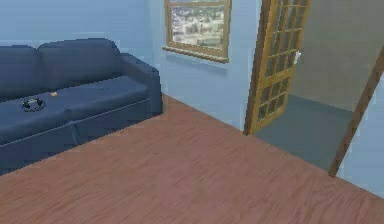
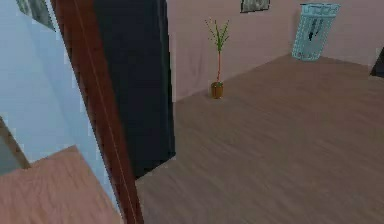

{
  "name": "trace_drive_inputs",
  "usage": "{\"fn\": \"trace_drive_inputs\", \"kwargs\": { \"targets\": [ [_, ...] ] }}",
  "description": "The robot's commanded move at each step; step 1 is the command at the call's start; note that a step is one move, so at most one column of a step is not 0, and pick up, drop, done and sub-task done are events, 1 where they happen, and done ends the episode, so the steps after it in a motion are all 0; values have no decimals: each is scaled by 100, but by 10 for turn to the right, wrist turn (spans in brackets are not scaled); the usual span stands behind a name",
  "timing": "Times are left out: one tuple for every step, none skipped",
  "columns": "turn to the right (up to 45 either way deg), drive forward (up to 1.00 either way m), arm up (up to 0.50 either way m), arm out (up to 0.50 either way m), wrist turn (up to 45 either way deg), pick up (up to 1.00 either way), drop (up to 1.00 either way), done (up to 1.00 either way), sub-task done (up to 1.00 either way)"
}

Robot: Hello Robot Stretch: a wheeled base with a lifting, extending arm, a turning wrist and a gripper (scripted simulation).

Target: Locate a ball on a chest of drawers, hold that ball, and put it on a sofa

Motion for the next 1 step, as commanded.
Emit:
{"fn": "trace_drive_inputs", "kwargs": {
  "targets": [
    [0, 50, 0, 0, 0, 0, 0, 0, 0]
  ]
}}
